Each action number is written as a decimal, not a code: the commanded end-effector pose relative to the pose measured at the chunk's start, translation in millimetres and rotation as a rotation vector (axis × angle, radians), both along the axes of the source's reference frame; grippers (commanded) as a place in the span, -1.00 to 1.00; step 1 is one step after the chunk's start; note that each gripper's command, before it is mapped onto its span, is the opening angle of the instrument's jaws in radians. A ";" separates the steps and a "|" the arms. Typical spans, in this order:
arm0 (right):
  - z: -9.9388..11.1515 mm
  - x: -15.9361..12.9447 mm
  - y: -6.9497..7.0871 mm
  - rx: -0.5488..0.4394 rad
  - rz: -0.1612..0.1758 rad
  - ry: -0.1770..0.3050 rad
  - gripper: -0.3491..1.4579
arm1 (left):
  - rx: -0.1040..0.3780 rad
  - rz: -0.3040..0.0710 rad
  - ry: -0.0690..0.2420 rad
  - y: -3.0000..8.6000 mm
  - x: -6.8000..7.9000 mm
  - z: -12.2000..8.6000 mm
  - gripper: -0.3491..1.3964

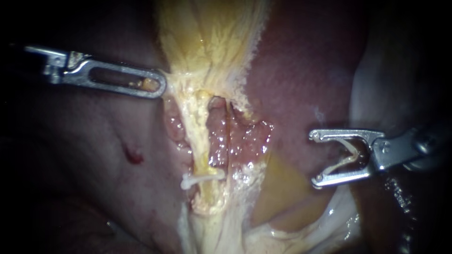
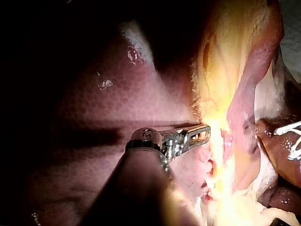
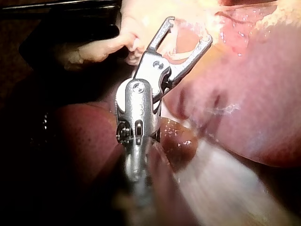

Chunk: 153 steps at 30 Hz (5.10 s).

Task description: Clipping second clip left tube

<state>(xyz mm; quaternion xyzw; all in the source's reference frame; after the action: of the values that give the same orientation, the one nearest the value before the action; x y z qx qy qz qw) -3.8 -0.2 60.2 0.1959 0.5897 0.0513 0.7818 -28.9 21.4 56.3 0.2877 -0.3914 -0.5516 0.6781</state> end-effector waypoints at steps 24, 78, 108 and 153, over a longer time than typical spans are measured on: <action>4.9 11.3 -3.6 0.067 0.008 0.006 -0.06 | 0.002 -0.012 0.005 -0.6 -1.1 -0.2 -1.00; 11.3 20.3 -2.7 0.484 0.038 0.036 -0.07 | 0.004 -0.010 0.003 -0.8 -1.5 -0.3 -1.00; 8.7 25.4 -4.6 0.539 -0.080 0.162 -0.07 | 0.004 -0.009 0.002 -0.8 -1.7 -0.1 -1.00; 7.7 24.3 -6.1 0.558 -0.170 0.191 -1.00 | 0.004 -0.008 0.001 -0.7 -1.6 0.1 -1.00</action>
<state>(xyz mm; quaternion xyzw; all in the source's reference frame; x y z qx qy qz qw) 20.4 -6.3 67.9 0.4545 0.6055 0.1279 0.6406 -30.5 20.6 56.3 0.2873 -0.3908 -0.5551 0.6757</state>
